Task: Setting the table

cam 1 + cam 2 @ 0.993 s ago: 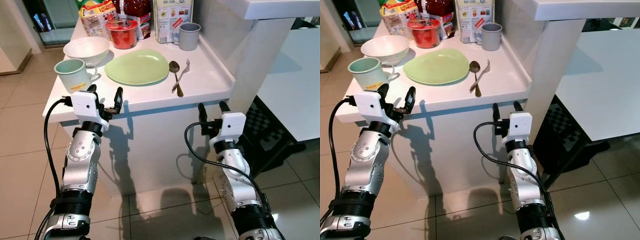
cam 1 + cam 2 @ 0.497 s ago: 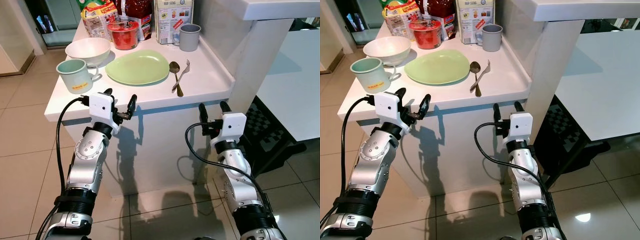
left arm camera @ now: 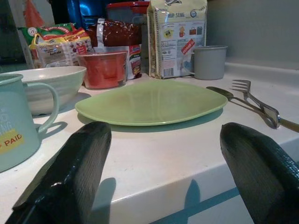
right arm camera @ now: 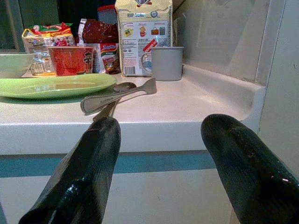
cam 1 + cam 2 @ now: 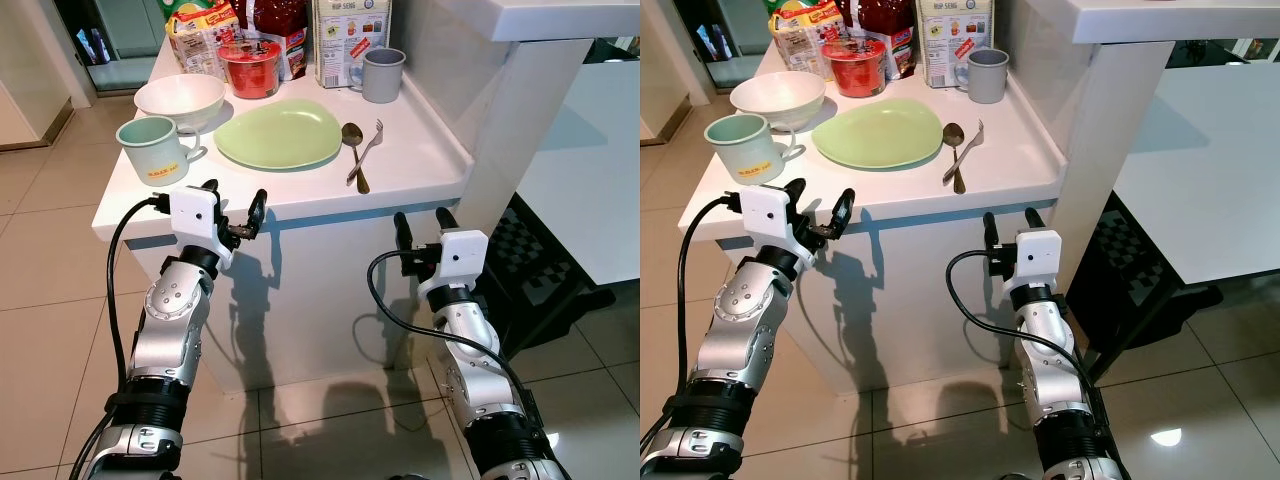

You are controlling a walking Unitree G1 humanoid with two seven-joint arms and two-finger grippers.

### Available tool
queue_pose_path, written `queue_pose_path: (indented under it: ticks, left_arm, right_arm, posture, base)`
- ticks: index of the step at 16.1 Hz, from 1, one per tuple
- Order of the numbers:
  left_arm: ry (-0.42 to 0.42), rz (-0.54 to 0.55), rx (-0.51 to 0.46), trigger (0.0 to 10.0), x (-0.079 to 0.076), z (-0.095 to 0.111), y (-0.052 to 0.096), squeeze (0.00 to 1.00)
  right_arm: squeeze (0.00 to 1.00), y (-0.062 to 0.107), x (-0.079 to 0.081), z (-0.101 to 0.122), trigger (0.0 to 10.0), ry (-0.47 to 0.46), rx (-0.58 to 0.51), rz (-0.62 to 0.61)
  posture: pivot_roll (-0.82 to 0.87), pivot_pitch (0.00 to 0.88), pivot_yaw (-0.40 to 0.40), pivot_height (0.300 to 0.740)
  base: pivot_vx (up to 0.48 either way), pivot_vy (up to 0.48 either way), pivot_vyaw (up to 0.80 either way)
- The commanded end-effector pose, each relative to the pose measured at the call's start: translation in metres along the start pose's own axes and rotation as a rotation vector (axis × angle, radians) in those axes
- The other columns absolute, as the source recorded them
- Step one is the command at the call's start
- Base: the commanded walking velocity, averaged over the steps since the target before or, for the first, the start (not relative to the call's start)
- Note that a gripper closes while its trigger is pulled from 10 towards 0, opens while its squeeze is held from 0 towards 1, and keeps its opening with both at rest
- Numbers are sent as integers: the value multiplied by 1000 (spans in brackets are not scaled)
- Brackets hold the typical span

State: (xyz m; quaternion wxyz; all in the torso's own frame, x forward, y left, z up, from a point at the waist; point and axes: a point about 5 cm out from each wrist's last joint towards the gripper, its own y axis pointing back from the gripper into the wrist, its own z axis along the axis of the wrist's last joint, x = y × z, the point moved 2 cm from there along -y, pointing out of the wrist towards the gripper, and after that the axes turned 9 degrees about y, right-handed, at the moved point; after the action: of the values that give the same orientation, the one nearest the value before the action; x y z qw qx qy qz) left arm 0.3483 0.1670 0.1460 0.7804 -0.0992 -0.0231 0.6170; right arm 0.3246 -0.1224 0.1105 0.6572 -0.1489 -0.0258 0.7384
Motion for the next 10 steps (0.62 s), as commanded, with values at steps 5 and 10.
queue_pose_path:
  ticks: [5, 10]
  left_arm:
    - [2, -16, 22, 10000, -4, -5, 0, 0]
    - [-3, -18, 23, 10000, -4, -4, -4, 0]
  right_arm:
    - [0, 3, -1, -7, 10000, -11, 32, 1]
    - [0, 6, -4, -11, 10000, -17, 52, -16]
  posture:
    - [9, 0, 35, 740]
    - [3, 0, 39, 740]
  base:
    - [0, 0, 0]
    - [0, 0, 0]
